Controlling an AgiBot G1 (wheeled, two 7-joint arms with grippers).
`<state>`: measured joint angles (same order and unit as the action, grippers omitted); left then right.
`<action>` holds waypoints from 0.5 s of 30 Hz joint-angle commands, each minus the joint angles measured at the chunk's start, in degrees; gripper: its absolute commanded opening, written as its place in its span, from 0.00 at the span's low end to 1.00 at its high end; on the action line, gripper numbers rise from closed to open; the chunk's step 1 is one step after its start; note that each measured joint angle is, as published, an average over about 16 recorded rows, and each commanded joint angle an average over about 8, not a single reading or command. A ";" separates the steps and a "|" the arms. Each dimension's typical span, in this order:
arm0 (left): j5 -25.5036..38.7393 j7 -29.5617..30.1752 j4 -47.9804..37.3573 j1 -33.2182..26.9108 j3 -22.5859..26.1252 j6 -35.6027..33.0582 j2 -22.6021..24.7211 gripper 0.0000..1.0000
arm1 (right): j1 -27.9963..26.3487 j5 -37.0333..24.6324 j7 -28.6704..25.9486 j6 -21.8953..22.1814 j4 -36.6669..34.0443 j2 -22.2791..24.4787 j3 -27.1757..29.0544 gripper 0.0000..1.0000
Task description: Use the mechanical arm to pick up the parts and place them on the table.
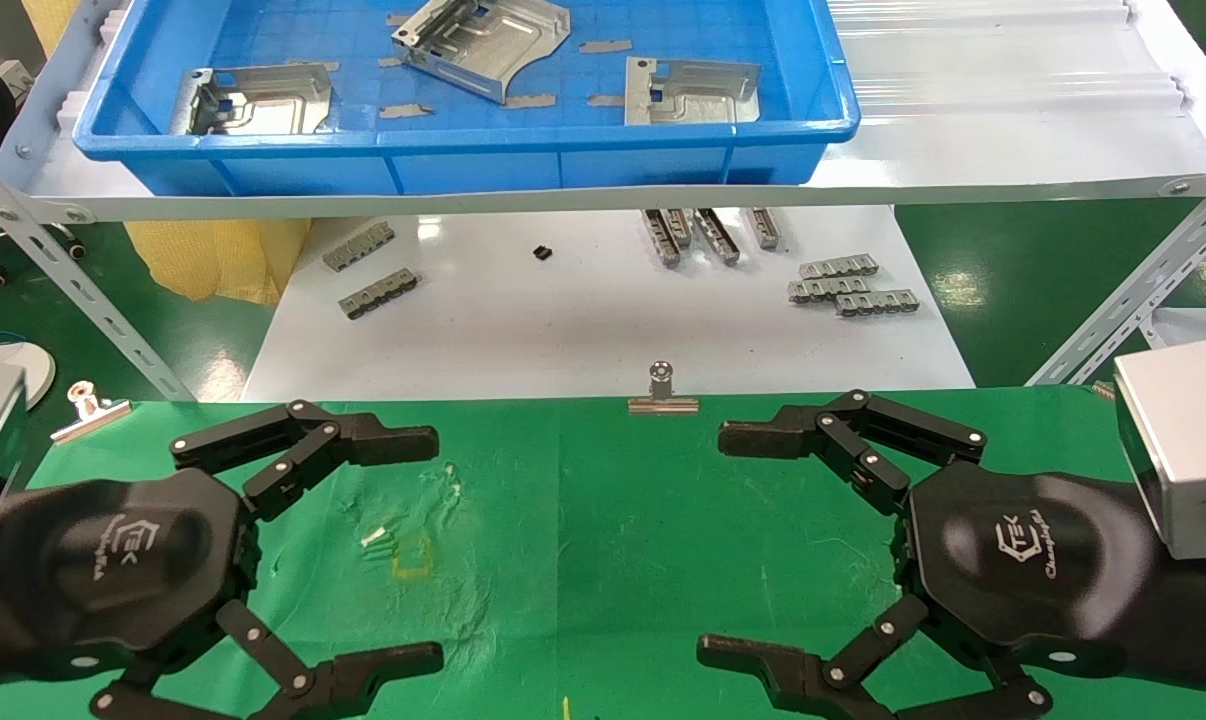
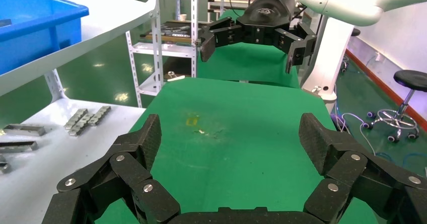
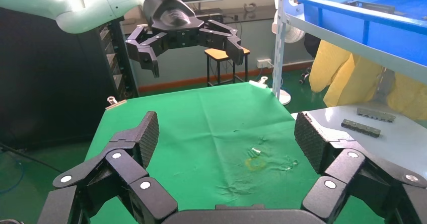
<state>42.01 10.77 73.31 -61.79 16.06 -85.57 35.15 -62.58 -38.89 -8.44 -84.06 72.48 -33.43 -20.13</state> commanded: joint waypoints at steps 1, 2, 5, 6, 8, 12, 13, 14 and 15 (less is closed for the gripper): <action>0.00 0.00 0.00 0.00 0.00 0.00 0.00 1.00 | 0.00 0.00 0.00 0.00 0.00 0.00 0.00 1.00; 0.00 0.00 0.00 0.00 0.00 0.00 0.00 1.00 | 0.00 0.00 0.00 0.00 0.00 0.00 0.00 1.00; 0.00 0.00 0.00 0.00 0.00 0.00 0.00 1.00 | 0.00 0.00 0.00 0.00 0.00 0.00 0.00 1.00; 0.00 0.00 0.00 0.00 0.00 0.00 0.00 1.00 | 0.00 0.00 0.00 0.00 0.00 0.00 0.00 1.00; 0.00 0.00 0.00 0.00 0.00 0.00 0.00 1.00 | 0.00 0.00 0.00 0.00 0.00 0.00 0.00 1.00; 0.00 0.00 0.00 0.00 0.00 0.00 0.00 1.00 | 0.00 0.00 0.00 0.00 0.00 0.00 0.00 1.00; 0.00 0.00 0.00 0.00 0.00 0.00 0.00 1.00 | 0.00 0.00 0.00 0.00 0.00 0.00 0.00 1.00; 0.00 0.00 0.00 0.00 0.00 0.00 0.00 1.00 | 0.00 0.00 0.00 0.00 0.00 0.00 0.00 1.00; 0.00 0.00 0.00 0.00 0.00 0.00 0.00 1.00 | 0.00 0.00 0.00 0.00 0.00 0.00 0.00 1.00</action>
<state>42.01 10.77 73.31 -61.79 16.06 -85.57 35.15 -62.58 -38.89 -8.44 -84.06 72.48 -33.43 -20.13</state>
